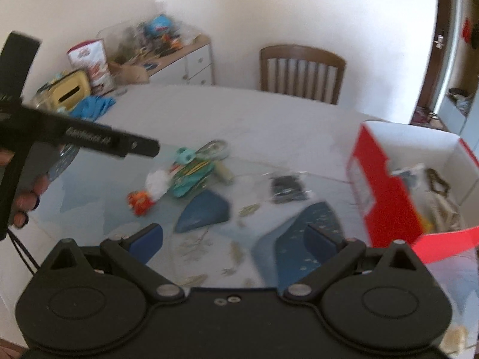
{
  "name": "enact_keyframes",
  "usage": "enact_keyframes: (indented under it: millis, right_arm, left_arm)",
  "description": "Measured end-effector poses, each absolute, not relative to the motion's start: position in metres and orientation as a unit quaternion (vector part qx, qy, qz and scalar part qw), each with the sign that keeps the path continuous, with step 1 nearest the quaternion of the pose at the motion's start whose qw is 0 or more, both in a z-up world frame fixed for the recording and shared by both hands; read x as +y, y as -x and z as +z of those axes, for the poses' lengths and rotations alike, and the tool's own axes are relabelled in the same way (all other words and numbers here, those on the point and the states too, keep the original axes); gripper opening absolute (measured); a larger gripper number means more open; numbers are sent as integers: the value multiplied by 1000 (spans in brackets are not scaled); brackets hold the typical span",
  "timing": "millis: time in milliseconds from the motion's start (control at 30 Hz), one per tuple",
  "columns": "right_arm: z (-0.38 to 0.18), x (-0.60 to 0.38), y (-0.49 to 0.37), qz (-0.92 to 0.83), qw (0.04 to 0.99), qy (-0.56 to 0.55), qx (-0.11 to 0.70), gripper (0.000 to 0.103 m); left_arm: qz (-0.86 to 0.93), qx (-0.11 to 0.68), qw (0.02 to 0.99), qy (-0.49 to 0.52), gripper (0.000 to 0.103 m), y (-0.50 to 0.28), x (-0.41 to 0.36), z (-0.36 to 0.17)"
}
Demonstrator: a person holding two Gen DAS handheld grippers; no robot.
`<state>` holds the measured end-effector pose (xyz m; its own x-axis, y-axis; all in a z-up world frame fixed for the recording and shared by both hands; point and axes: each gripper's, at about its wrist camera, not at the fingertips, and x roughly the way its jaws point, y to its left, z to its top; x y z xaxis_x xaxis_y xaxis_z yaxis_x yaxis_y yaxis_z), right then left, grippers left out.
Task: Organize objects
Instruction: 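Withdraw both grippers from the shoebox back over the table, then lower the left gripper onto the red toy keychain and close it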
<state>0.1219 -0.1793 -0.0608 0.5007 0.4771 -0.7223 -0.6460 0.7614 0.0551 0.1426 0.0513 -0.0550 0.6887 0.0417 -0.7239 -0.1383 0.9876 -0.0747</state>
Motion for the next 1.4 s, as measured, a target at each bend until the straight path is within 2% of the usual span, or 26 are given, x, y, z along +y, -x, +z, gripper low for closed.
enact_keyframes:
  millis: [300, 600, 1000, 1200, 1367, 1400]
  right_arm:
    - [-97, -122, -106, 363, 824, 161, 404, 100]
    - [-128, -87, -104, 381, 793, 165, 446, 97]
    - [-145, -69, -112, 390, 778, 167, 462, 78]
    - [-148, -66, -111, 392, 778, 177, 458, 69]
    - [-146, -62, -109, 402, 775, 184, 452, 51]
    - [-146, -61, -109, 402, 774, 185, 452, 51]
  left_arm:
    - [57, 437, 896, 51, 102, -144, 73, -103]
    - [30, 464, 884, 47, 102, -140, 73, -141]
    - [36, 462, 885, 46, 101, -139, 74, -155]
    - [32, 453, 890, 35, 86, -136, 69, -153]
    - [31, 448, 893, 30, 67, -136, 66, -151]
    - [31, 448, 893, 31, 66, -136, 67, -151]
